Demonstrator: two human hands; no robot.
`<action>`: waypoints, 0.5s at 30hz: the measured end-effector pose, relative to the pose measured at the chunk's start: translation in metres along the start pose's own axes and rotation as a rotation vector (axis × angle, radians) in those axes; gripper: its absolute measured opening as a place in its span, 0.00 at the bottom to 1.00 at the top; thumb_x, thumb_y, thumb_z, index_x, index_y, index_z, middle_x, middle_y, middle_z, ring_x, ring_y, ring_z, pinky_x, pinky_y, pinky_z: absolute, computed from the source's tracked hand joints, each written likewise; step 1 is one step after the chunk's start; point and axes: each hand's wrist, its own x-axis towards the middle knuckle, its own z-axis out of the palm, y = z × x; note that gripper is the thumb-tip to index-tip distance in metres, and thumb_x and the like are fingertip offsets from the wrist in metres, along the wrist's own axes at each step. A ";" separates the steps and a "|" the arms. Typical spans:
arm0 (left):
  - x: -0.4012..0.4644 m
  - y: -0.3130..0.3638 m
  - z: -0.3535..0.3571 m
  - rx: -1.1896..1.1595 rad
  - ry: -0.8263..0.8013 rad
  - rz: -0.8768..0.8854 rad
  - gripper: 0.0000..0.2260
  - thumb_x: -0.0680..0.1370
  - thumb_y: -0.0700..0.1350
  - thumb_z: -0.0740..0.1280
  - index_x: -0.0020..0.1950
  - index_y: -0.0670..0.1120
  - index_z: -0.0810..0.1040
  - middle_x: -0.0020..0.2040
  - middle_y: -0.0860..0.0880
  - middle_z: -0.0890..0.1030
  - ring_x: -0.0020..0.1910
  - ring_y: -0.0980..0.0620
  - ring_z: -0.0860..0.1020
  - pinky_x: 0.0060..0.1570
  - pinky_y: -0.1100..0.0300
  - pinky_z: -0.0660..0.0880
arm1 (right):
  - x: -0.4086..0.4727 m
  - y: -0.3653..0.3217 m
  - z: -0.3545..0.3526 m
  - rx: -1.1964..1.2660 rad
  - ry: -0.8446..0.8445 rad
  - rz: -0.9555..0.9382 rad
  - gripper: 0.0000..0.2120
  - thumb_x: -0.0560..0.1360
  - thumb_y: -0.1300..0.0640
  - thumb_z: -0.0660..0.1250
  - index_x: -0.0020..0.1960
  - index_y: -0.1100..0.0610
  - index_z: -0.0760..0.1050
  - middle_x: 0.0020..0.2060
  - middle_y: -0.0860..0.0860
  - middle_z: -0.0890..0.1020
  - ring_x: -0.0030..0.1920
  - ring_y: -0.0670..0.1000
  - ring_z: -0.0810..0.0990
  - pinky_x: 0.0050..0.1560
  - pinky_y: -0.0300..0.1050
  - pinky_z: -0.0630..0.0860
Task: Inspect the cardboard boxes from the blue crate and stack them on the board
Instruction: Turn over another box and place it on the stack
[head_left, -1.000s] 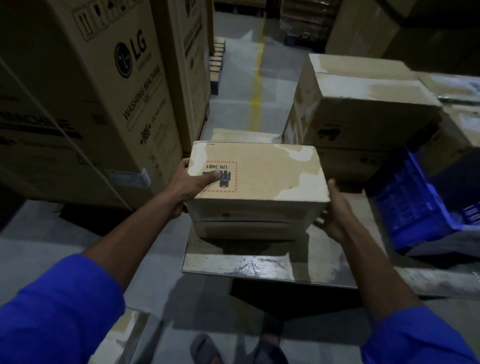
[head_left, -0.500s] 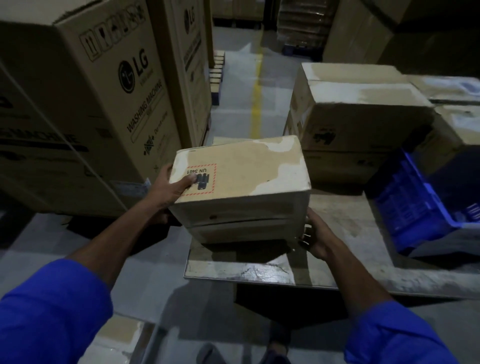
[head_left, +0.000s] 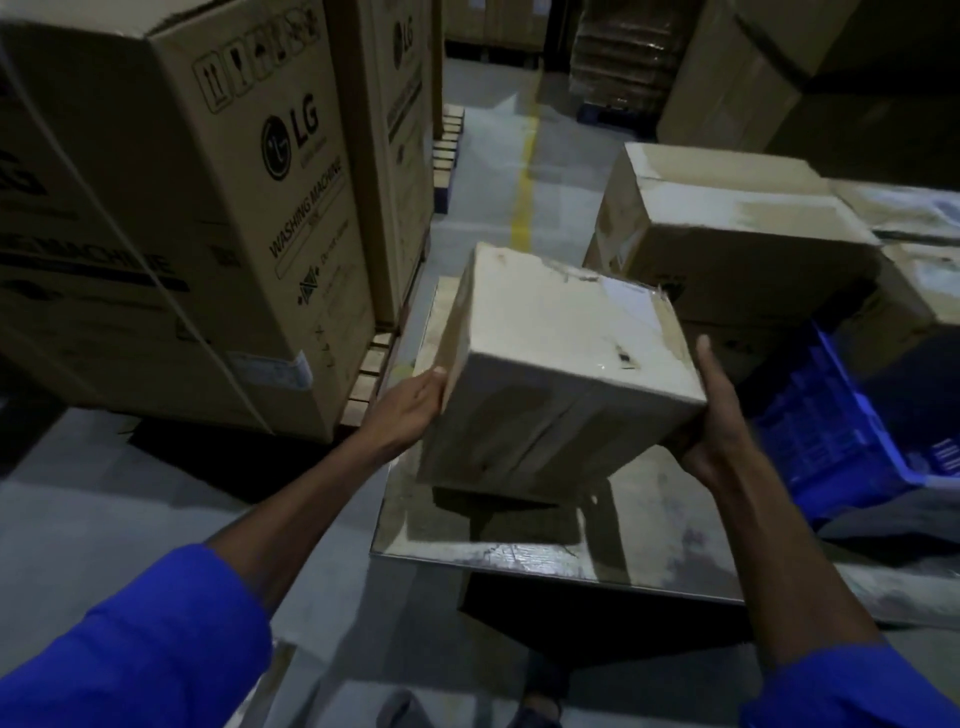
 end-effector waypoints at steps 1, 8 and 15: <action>0.001 0.002 0.003 -0.038 0.000 -0.022 0.22 0.87 0.55 0.52 0.64 0.42 0.79 0.63 0.34 0.79 0.64 0.37 0.77 0.66 0.43 0.74 | -0.003 -0.004 0.002 -0.041 -0.006 -0.004 0.43 0.63 0.23 0.69 0.68 0.51 0.81 0.62 0.55 0.85 0.67 0.62 0.80 0.71 0.67 0.72; 0.008 0.020 -0.007 -0.522 0.039 -0.214 0.29 0.82 0.69 0.52 0.66 0.50 0.80 0.62 0.39 0.81 0.64 0.39 0.79 0.59 0.45 0.78 | 0.000 -0.022 0.016 -0.204 -0.014 -0.096 0.32 0.71 0.27 0.66 0.63 0.49 0.82 0.59 0.55 0.86 0.62 0.59 0.84 0.68 0.64 0.76; 0.023 0.073 -0.012 -0.361 0.011 -0.221 0.28 0.73 0.63 0.75 0.65 0.49 0.76 0.58 0.49 0.83 0.55 0.44 0.81 0.53 0.41 0.81 | 0.006 -0.050 0.046 -0.608 -0.038 -0.174 0.32 0.74 0.45 0.77 0.69 0.56 0.67 0.55 0.47 0.77 0.48 0.43 0.77 0.41 0.38 0.74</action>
